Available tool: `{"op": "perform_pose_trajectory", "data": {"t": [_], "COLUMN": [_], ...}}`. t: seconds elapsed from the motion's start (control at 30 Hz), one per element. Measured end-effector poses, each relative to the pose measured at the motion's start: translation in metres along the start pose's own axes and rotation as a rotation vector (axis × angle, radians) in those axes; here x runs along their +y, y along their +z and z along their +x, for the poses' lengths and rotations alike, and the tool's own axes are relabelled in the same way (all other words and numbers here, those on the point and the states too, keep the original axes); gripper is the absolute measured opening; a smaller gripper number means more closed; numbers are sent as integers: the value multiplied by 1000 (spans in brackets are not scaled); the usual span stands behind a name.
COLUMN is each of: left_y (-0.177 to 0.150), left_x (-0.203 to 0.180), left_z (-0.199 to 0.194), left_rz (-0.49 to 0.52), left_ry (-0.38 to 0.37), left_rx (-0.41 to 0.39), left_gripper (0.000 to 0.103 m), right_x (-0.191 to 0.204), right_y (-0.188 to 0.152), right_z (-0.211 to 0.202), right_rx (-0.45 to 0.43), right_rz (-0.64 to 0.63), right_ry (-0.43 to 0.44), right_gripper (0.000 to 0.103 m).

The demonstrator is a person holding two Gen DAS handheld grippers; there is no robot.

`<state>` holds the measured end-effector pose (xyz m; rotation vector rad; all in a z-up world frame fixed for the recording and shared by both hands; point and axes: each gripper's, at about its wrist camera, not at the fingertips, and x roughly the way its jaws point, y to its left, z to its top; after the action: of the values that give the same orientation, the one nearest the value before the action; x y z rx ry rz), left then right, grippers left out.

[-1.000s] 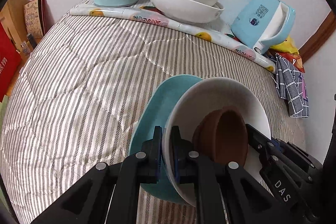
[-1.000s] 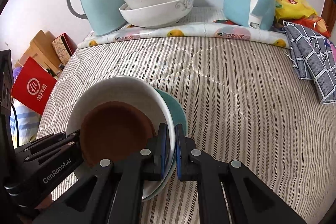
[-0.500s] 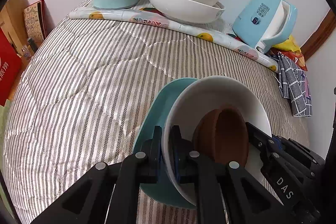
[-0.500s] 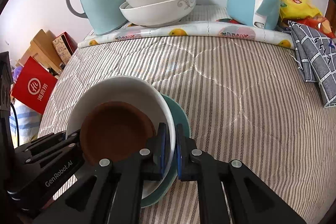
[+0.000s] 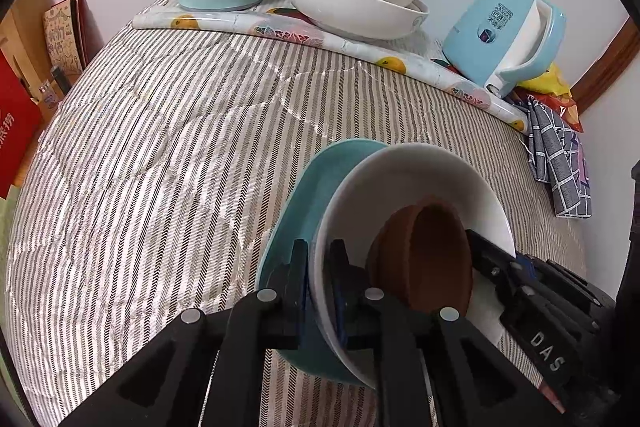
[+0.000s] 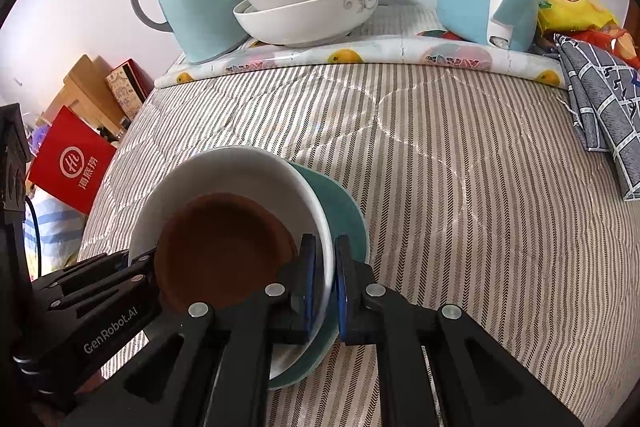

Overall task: Organize plates and bowls
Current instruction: 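Lower the white bowl onto the teal plate and open both grippers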

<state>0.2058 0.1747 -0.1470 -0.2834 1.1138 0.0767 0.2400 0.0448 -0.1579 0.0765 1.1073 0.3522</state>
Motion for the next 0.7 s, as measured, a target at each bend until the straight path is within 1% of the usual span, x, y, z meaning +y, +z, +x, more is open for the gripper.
{"op": "perform_pose_trajectory", "data": {"t": [0.13, 0.37, 0.53, 0.63, 0.7], "left_y": [0, 0, -1, -4, -7], "left_x": [-1, -3, -3, -2, -1], "left_z": [0, -6, -16, -22, -29], "left_rz": [13, 25, 23, 23, 17], "left_ry": [8, 17, 26, 35, 34], "left_rx": [-5, -15, -33, -38, -48], "left_gripper": [13, 13, 15, 21, 22], "right_x": [0, 1, -3, -2, -2], "right_y": [3, 2, -4, -9, -11], "right_z": [-8, -10, -17, -23, -28], "right_rx": [-33, -24, -23, -31, -33], "right_rz": [-8, -14, -11, -22, -26], "right_ry": [2, -3, 11, 3, 4], "right_gripper": [10, 10, 11, 14, 14]}}
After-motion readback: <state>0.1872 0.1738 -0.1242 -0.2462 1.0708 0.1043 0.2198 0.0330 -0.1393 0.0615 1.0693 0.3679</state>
